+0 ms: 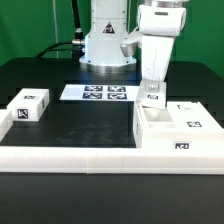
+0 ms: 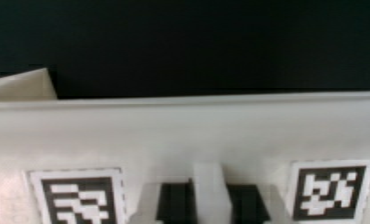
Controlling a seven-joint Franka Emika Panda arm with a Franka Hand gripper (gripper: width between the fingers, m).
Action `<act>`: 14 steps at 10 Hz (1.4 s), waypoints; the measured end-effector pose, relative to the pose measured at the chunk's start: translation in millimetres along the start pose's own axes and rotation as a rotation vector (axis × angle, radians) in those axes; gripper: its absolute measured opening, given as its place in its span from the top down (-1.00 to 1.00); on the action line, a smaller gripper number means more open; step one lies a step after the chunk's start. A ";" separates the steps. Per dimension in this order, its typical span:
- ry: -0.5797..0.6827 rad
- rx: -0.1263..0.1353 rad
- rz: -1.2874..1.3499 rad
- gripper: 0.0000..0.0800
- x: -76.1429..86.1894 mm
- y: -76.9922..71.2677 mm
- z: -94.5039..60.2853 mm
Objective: Assemble cabinet
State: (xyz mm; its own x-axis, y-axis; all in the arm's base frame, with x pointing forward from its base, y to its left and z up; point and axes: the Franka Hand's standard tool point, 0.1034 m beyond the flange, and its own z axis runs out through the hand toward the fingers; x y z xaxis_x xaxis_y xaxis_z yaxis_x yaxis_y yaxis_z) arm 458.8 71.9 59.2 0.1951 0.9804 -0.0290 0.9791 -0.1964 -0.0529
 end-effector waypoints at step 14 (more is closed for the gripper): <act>0.041 -0.061 -0.190 0.82 -1.0 69.5 -0.1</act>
Offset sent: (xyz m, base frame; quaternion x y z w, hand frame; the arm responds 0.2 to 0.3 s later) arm 0.0090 0.0001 -0.0059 0.0083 0.0178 -0.0996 0.9948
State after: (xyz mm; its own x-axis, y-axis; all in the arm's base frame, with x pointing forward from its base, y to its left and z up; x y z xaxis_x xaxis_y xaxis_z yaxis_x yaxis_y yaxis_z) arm 526.6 57.2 55.7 0.0072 0.9998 0.0162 0.9999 -0.0073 0.0074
